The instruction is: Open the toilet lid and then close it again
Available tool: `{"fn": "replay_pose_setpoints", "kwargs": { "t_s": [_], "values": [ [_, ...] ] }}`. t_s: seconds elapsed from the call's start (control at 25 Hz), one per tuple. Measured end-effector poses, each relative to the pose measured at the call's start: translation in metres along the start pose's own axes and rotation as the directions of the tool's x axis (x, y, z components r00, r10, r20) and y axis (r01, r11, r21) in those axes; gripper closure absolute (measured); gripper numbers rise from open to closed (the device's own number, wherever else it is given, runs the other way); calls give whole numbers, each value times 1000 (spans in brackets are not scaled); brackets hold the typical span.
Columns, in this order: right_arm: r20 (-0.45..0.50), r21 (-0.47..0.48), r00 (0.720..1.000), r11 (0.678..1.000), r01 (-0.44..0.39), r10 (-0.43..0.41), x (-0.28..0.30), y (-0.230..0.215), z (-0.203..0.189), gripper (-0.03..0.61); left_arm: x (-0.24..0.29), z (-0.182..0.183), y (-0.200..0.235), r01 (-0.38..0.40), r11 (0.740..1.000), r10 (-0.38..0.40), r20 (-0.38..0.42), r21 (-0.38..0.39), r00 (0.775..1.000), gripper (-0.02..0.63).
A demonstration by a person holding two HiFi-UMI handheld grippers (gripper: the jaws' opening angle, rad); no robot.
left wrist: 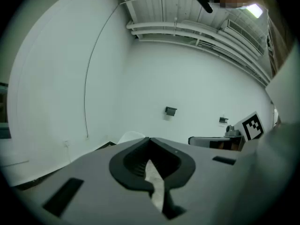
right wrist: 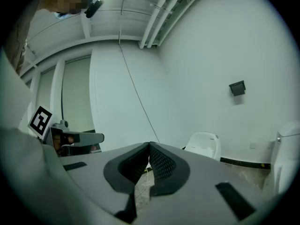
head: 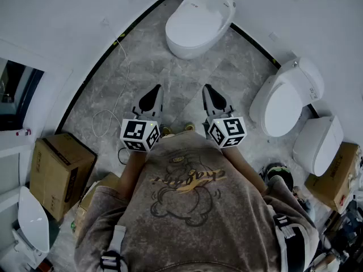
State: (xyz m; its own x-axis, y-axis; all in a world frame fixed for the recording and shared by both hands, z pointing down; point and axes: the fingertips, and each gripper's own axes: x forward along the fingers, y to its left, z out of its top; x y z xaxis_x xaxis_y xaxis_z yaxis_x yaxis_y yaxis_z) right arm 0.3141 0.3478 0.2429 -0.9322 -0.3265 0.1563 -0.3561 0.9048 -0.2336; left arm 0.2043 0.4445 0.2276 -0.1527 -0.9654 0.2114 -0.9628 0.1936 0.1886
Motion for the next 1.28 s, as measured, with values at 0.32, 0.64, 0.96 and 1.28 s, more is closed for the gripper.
{"fn": "replay_pose_setpoints", "kwargs": {
  "t_s": [0.32, 0.64, 0.96, 1.28],
  "values": [
    [20, -11, 997, 998, -69, 69, 3, -7, 3, 552, 14, -6, -3, -8, 1000, 8, -1, -9, 1000, 604],
    [-14, 16, 999, 999, -46, 46, 28, -30, -13, 552, 42, -9, 29, -27, 1000, 26, -14, -9, 1000, 604],
    [2, 56, 996, 995, 87, -87, 100, -61, -8, 552, 118, 12, 86, 113, 993, -110, -52, 39, 992, 604],
    [28, 103, 975, 970, 218, -222, 200, -70, -5, 552, 205, 27, 165, 298, 949, -282, -140, 103, 949, 604]
  ]
}}
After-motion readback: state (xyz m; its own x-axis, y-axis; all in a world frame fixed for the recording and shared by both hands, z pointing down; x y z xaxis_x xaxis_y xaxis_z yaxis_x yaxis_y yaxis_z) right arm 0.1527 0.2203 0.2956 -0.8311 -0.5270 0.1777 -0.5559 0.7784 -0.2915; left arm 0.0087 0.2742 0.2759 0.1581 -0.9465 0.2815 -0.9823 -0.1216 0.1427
